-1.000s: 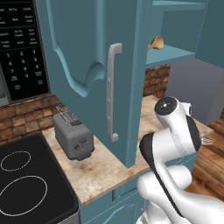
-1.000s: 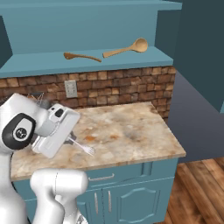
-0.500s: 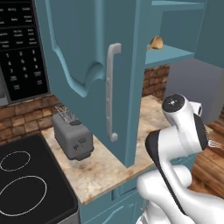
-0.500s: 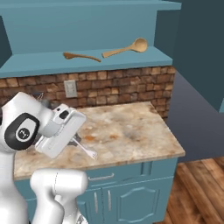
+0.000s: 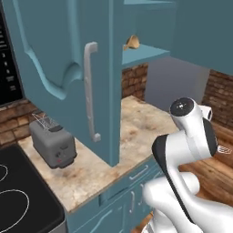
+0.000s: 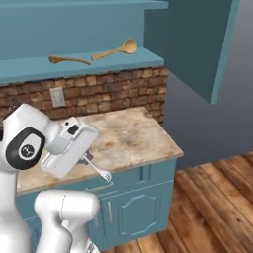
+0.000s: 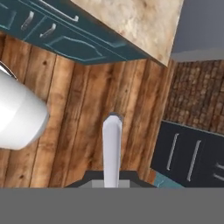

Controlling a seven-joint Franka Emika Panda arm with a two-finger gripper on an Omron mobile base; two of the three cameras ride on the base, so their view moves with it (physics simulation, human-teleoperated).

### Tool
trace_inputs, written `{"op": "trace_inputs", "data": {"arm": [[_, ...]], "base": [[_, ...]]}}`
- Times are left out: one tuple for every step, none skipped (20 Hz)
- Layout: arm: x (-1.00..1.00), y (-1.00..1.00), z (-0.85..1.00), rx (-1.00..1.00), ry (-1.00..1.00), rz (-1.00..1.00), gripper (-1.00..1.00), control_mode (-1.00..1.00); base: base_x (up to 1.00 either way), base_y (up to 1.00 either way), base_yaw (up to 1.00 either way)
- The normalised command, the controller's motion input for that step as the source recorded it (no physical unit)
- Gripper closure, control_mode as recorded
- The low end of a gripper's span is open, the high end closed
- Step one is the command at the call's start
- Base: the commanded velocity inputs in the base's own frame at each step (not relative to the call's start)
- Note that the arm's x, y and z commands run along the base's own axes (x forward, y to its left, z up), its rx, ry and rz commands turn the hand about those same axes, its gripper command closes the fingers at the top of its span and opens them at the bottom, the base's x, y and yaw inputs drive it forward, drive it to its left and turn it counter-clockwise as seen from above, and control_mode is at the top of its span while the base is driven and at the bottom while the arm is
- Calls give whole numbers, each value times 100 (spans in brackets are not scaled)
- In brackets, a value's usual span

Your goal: Organize the utensils by type. Pick up the wooden spoons from the counter and place them in the open cabinet. Then pick up the metallic utensils from the counter and place them in the open drawer.

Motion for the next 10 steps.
{"op": "trace_inputs", "data": {"arm": [[0, 0, 0, 0, 0, 0, 100, 100], [0, 0, 0, 0, 0, 0, 100, 100], [0, 0, 0, 0, 0, 0, 100, 100], [0, 0, 0, 0, 0, 0, 100, 100], [0, 0, 0, 0, 0, 0, 100, 100], [0, 0, 0, 0, 0, 0, 100, 100], [0, 0, 0, 0, 0, 0, 100, 100], [0, 0, 0, 0, 0, 0, 100, 100], [0, 0, 0, 0, 0, 0, 100, 100], [0, 0, 0, 0, 0, 0, 100, 100]], "base": [[-9, -24, -44], [-3, -27, -47], [-2, -21, -48], [0, -22, -46], [0, -21, -45], [0, -21, -45], [0, -19, -45], [0, -15, -45], [0, -12, -46], [0, -1, -46]]}}
